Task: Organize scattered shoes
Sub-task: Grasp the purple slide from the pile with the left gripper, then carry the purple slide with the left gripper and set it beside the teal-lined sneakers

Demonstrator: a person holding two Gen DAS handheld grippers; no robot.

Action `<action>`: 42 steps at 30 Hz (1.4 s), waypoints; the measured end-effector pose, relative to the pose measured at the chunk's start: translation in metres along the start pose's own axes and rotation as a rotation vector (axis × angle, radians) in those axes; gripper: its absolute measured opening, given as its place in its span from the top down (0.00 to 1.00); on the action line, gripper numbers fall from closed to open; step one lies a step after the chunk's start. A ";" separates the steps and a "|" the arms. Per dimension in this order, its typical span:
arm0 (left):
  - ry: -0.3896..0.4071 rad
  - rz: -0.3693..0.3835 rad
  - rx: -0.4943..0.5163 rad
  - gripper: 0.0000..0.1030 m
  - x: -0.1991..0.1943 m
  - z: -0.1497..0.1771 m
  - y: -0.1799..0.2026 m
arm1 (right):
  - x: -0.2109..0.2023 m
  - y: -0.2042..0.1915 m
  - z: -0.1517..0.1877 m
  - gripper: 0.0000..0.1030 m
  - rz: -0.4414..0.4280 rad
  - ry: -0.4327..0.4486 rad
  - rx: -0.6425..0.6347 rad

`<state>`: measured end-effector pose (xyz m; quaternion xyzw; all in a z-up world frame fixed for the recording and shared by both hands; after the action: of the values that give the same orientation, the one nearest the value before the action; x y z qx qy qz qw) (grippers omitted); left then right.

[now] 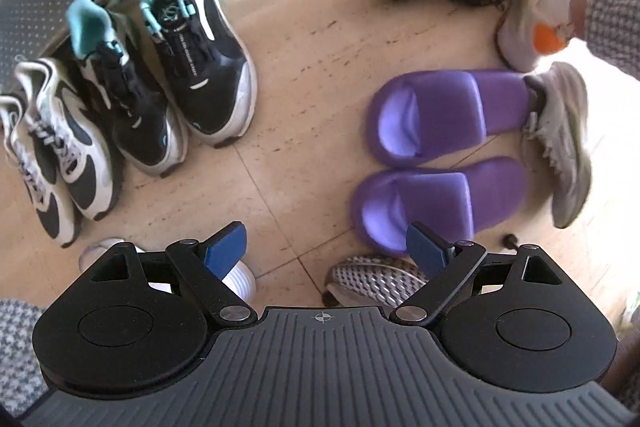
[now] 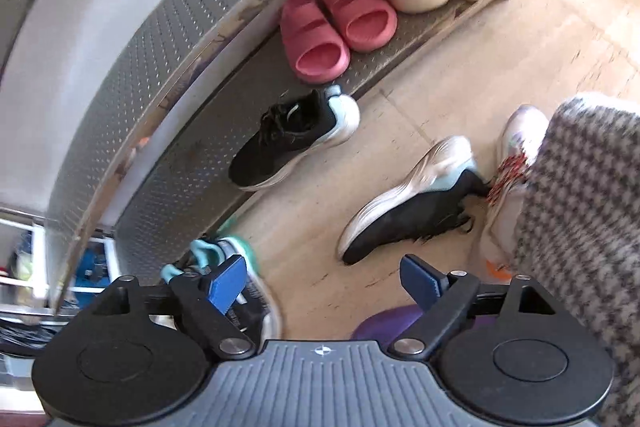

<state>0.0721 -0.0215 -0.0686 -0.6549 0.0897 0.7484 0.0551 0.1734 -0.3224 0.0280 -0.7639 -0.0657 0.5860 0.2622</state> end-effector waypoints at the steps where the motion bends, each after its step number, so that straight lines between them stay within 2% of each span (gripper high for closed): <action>1: -0.006 0.007 0.000 0.12 0.001 -0.002 0.000 | 0.003 -0.001 0.000 0.16 0.002 -0.006 0.002; 7: -0.022 0.097 -0.089 0.09 0.033 -0.033 0.024 | 0.018 -0.004 -0.006 0.14 0.041 -0.023 0.051; 11: -0.059 0.177 -0.121 0.09 0.068 -0.057 0.060 | 0.016 -0.015 -0.008 0.12 -0.019 -0.020 0.069; 14: -0.069 0.196 -0.151 0.09 0.087 -0.076 0.085 | 0.008 -0.024 -0.012 0.12 -0.049 0.000 0.039; 18: -0.094 0.142 -0.118 0.08 0.109 -0.097 0.114 | 0.004 -0.019 -0.019 0.11 -0.069 -0.001 0.063; 21: -0.166 0.044 -0.056 0.08 0.134 -0.105 0.130 | 0.003 -0.019 -0.022 0.11 -0.094 -0.021 0.078; 22: -0.194 0.013 -0.025 0.13 0.143 -0.106 0.135 | 0.003 -0.021 -0.023 0.11 -0.111 -0.030 0.072; 23: -0.201 0.006 0.009 0.20 0.147 -0.107 0.138 | 0.002 -0.025 -0.023 0.11 -0.123 -0.035 0.056; 24: -0.197 0.004 0.034 0.33 0.146 -0.107 0.140 | 0.002 -0.028 -0.023 0.11 -0.124 -0.033 0.032; 27: -0.180 -0.002 0.058 0.35 0.135 -0.100 0.136 | 0.002 -0.030 -0.022 0.11 -0.102 -0.029 0.008; 30: -0.173 0.013 0.055 0.35 0.114 -0.088 0.120 | 0.004 -0.025 -0.021 0.11 -0.099 -0.036 0.035; 33: -0.158 0.088 -0.059 0.35 0.083 -0.070 0.086 | 0.005 -0.023 -0.019 0.11 -0.101 -0.040 0.057; 35: -0.143 0.198 -0.253 0.35 0.057 -0.051 0.046 | 0.005 -0.025 -0.015 0.11 -0.108 -0.041 0.057; 37: -0.102 0.273 -0.430 0.35 0.038 -0.034 0.013 | 0.005 -0.029 -0.012 0.11 -0.119 -0.046 0.047; 42: 0.043 0.464 -0.822 0.35 0.006 -0.006 -0.040 | 0.008 -0.034 -0.005 0.11 -0.114 -0.049 0.016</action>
<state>0.0853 0.0160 -0.0777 -0.6006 -0.0690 0.7005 -0.3792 0.1873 -0.2918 0.0386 -0.7421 -0.1109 0.5893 0.2996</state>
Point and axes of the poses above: each gripper's, at about its wrist camera, not at the fingertips, and x roughly the way its jaws point, y to its right, z to its underside, the point moved 3 cm from there along x, roughly the way its jaws point, and after that the axes turned 5 degrees about -y, right-handed, at the moved point
